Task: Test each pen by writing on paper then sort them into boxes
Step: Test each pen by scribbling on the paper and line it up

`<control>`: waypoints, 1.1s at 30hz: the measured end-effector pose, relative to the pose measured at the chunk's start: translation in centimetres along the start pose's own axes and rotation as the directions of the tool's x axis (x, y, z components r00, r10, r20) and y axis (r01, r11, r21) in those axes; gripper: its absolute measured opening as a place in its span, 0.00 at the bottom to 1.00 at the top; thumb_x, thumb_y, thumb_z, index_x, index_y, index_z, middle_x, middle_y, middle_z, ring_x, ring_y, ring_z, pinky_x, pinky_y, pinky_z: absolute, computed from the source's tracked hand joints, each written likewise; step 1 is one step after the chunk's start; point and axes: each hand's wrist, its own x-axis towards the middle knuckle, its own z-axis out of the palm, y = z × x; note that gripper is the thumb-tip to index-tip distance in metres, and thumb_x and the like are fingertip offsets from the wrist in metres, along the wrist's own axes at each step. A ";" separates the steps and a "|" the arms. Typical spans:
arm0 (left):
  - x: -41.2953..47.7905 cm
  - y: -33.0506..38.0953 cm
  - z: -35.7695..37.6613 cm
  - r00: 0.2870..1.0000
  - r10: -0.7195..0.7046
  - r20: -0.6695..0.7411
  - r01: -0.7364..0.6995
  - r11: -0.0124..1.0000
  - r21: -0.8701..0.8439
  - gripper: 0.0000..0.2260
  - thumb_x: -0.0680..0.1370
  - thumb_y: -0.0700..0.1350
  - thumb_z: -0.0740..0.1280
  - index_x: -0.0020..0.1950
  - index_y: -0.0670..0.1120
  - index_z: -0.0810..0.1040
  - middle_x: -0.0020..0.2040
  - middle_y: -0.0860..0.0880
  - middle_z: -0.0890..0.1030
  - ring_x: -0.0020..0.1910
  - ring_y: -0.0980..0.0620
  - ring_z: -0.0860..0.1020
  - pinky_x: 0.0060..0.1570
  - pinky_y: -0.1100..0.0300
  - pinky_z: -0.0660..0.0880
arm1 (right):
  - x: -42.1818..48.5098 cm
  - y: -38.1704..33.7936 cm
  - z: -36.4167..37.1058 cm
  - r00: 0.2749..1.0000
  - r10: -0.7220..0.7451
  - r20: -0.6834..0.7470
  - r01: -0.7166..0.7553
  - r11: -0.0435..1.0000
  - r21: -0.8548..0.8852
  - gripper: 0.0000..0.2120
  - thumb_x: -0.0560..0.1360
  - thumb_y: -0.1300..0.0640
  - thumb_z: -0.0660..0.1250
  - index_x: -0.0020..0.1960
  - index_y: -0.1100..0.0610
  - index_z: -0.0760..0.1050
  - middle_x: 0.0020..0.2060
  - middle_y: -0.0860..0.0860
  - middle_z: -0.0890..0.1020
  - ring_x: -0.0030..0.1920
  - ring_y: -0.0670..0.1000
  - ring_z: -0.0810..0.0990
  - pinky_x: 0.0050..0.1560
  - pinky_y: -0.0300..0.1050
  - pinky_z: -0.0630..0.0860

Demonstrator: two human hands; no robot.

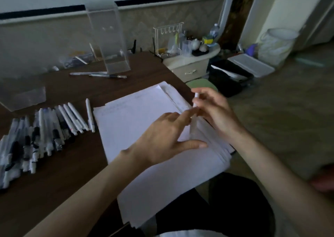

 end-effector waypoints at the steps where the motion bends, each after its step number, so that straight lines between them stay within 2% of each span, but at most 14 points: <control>1: 0.8 1.0 0.8 0.998 -0.011 0.066 0.013 0.999 -0.040 0.38 0.74 0.68 0.57 0.76 0.49 0.51 0.64 0.46 0.75 0.60 0.50 0.72 0.60 0.59 0.66 | -1.4 0.1 -2.0 0.993 0.031 -0.111 -0.025 0.998 0.051 0.11 0.76 0.66 0.62 0.54 0.54 0.76 0.43 0.54 0.77 0.40 0.45 0.79 0.40 0.38 0.77; 3: 2.1 2.2 2.6 0.987 -0.011 0.161 0.018 0.999 -0.040 0.37 0.75 0.67 0.53 0.77 0.51 0.44 0.71 0.46 0.66 0.68 0.50 0.64 0.67 0.58 0.60 | -4.5 0.7 -6.2 0.923 0.068 -0.379 -0.055 0.997 0.046 0.11 0.76 0.67 0.63 0.53 0.53 0.76 0.42 0.51 0.78 0.40 0.45 0.78 0.38 0.38 0.77; 6: 3.8 3.3 5.6 0.974 0.130 0.183 -0.157 0.978 0.140 0.30 0.77 0.62 0.53 0.75 0.48 0.59 0.75 0.47 0.59 0.74 0.49 0.55 0.70 0.46 0.57 | -8.3 4.4 -11.7 0.740 0.089 -0.666 -0.232 0.964 -0.129 0.11 0.74 0.69 0.65 0.46 0.53 0.76 0.41 0.52 0.78 0.38 0.48 0.78 0.34 0.37 0.76; 8: 4.7 3.9 7.4 0.958 0.191 0.213 -0.232 0.954 0.190 0.25 0.78 0.59 0.57 0.72 0.50 0.65 0.75 0.48 0.59 0.74 0.48 0.55 0.69 0.44 0.57 | -9.5 8.5 -14.2 0.681 0.129 -0.721 -0.452 0.849 -0.274 0.09 0.72 0.68 0.66 0.42 0.55 0.75 0.41 0.55 0.79 0.41 0.54 0.79 0.39 0.43 0.75; 11: 5.1 4.0 9.4 0.954 0.139 0.267 -0.200 0.956 0.216 0.26 0.78 0.59 0.57 0.75 0.52 0.60 0.76 0.50 0.56 0.75 0.50 0.53 0.71 0.48 0.53 | -11.8 14.2 -15.6 0.612 0.318 -0.725 -0.732 0.576 -0.365 0.06 0.74 0.67 0.62 0.46 0.62 0.77 0.44 0.58 0.80 0.46 0.56 0.79 0.45 0.48 0.75; 13: 5.0 3.6 9.9 0.963 0.138 0.229 -0.183 0.966 0.184 0.28 0.76 0.61 0.54 0.74 0.53 0.60 0.75 0.49 0.59 0.74 0.48 0.56 0.70 0.49 0.55 | -13.5 16.6 -15.7 0.570 0.431 -0.700 -0.802 0.475 -0.362 0.07 0.77 0.65 0.60 0.42 0.62 0.75 0.37 0.56 0.76 0.41 0.54 0.77 0.39 0.44 0.72; 15: 4.8 3.3 9.9 0.964 0.141 0.226 -0.180 0.970 0.163 0.31 0.73 0.63 0.48 0.74 0.53 0.61 0.75 0.49 0.61 0.73 0.48 0.58 0.69 0.49 0.56 | -14.5 17.9 -15.9 0.584 0.458 -0.670 -0.802 0.451 -0.391 0.14 0.78 0.64 0.57 0.34 0.60 0.67 0.30 0.52 0.68 0.32 0.51 0.69 0.31 0.42 0.63; 16: 4.8 3.1 9.9 0.963 0.139 0.233 -0.179 0.971 0.161 0.31 0.73 0.63 0.47 0.74 0.54 0.61 0.75 0.49 0.61 0.73 0.48 0.58 0.68 0.49 0.56 | -14.4 17.9 -16.0 0.598 0.449 -0.664 -0.793 0.452 -0.409 0.15 0.78 0.64 0.57 0.32 0.59 0.64 0.29 0.52 0.66 0.30 0.51 0.66 0.30 0.43 0.60; 18: 4.8 3.3 9.9 0.963 0.143 0.227 -0.181 0.971 0.159 0.31 0.73 0.63 0.47 0.73 0.53 0.63 0.74 0.49 0.62 0.73 0.48 0.59 0.68 0.50 0.57 | -13.2 16.7 -15.8 0.631 0.388 -0.671 -0.745 0.545 -0.385 0.12 0.76 0.65 0.58 0.34 0.60 0.68 0.31 0.54 0.70 0.33 0.52 0.70 0.32 0.43 0.63; 21: 4.7 3.6 9.2 0.978 0.122 0.169 -0.137 0.987 0.082 0.29 0.75 0.62 0.49 0.71 0.49 0.68 0.70 0.48 0.68 0.69 0.49 0.65 0.66 0.54 0.58 | -10.2 12.7 -14.7 0.694 0.231 -0.682 -0.586 0.732 -0.349 0.08 0.77 0.62 0.61 0.51 0.61 0.78 0.44 0.53 0.78 0.47 0.52 0.76 0.46 0.43 0.72; 23: 4.7 3.4 7.8 0.989 0.086 0.120 -0.094 0.994 0.063 0.28 0.75 0.61 0.51 0.69 0.47 0.70 0.68 0.48 0.72 0.66 0.50 0.68 0.65 0.57 0.58 | -8.0 8.8 -13.2 0.768 0.066 -0.637 -0.414 0.811 -0.414 0.08 0.78 0.60 0.62 0.54 0.59 0.78 0.48 0.49 0.79 0.49 0.46 0.77 0.45 0.34 0.72; 25: 4.6 2.4 5.8 0.996 0.033 0.080 -0.039 0.997 0.070 0.27 0.76 0.60 0.52 0.68 0.47 0.71 0.66 0.48 0.73 0.64 0.49 0.70 0.65 0.54 0.62 | -5.8 4.9 -10.9 0.857 -0.079 -0.510 -0.212 0.847 -0.488 0.06 0.78 0.60 0.63 0.53 0.57 0.77 0.46 0.46 0.79 0.46 0.41 0.77 0.45 0.27 0.71; 28: 3.6 0.1 2.5 0.997 -0.072 0.023 0.070 0.995 0.072 0.19 0.79 0.54 0.58 0.64 0.46 0.75 0.63 0.46 0.76 0.61 0.46 0.73 0.60 0.51 0.69 | -2.5 0.9 -6.7 0.959 -0.192 -0.210 0.054 0.848 -0.527 0.05 0.77 0.62 0.63 0.48 0.55 0.77 0.42 0.43 0.79 0.44 0.40 0.78 0.49 0.34 0.75; 33: -0.7 -4.6 -1.5 0.964 -0.262 -0.046 0.266 0.952 0.153 0.14 0.78 0.47 0.63 0.63 0.47 0.76 0.62 0.47 0.76 0.59 0.47 0.74 0.56 0.54 0.70 | 2.5 -0.5 2.2 0.965 -0.153 0.212 0.253 0.750 -0.611 0.06 0.77 0.62 0.63 0.47 0.55 0.79 0.37 0.39 0.77 0.39 0.37 0.76 0.43 0.32 0.72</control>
